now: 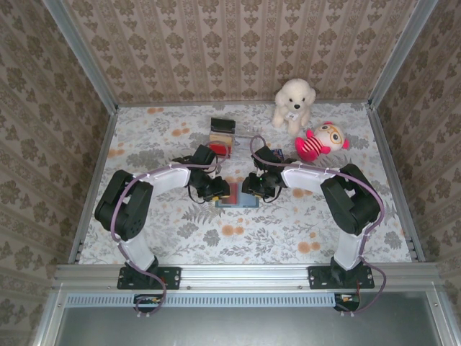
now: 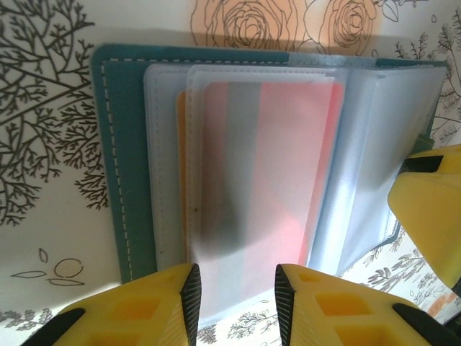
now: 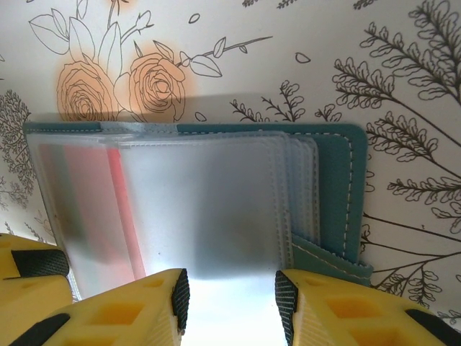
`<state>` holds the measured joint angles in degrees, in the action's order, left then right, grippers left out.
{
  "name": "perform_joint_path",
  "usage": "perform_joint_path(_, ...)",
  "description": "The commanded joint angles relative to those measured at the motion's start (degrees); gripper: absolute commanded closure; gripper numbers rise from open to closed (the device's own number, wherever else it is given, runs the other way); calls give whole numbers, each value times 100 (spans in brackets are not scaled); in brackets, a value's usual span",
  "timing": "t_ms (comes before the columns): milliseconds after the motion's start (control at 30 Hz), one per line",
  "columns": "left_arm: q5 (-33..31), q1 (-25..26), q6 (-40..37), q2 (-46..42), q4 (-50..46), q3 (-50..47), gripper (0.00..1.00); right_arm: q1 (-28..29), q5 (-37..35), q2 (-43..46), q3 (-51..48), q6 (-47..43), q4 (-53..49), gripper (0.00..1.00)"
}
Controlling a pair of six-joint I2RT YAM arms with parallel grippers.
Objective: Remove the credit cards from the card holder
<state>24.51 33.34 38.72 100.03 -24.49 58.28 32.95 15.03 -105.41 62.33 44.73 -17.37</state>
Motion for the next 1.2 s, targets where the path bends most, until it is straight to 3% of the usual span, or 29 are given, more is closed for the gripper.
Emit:
perform_joint_path(0,-223,-27,-246,-88,-367,165,64,43,-131,-399,-88,-87,-330,59)
perform_joint_path(667,79,-11,-203,255,-38,124,67,45,-52,-487,-36,-158,-386,59)
perform_joint_path(1167,107,-12,-406,-263,-168,211,72,45,-17,-490,-59,-158,-363,59)
